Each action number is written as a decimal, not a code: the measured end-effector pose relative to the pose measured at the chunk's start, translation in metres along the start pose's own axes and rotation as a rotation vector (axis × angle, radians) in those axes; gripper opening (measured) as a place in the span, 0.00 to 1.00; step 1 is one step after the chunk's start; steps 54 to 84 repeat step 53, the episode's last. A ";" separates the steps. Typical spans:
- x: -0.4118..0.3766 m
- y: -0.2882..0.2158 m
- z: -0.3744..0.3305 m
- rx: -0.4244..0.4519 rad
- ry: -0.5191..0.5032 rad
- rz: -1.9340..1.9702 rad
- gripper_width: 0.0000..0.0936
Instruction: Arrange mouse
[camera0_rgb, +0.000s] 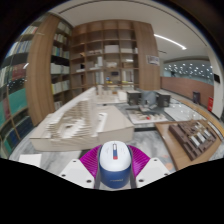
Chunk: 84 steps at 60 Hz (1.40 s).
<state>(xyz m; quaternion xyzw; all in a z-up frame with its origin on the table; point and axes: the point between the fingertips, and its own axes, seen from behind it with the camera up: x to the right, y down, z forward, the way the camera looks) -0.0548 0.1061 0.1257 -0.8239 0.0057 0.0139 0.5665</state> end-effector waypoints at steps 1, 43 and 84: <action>0.012 0.004 0.001 -0.011 0.023 0.010 0.43; 0.089 0.121 -0.019 -0.266 0.035 0.084 0.87; 0.109 0.129 -0.112 -0.228 0.018 0.083 0.89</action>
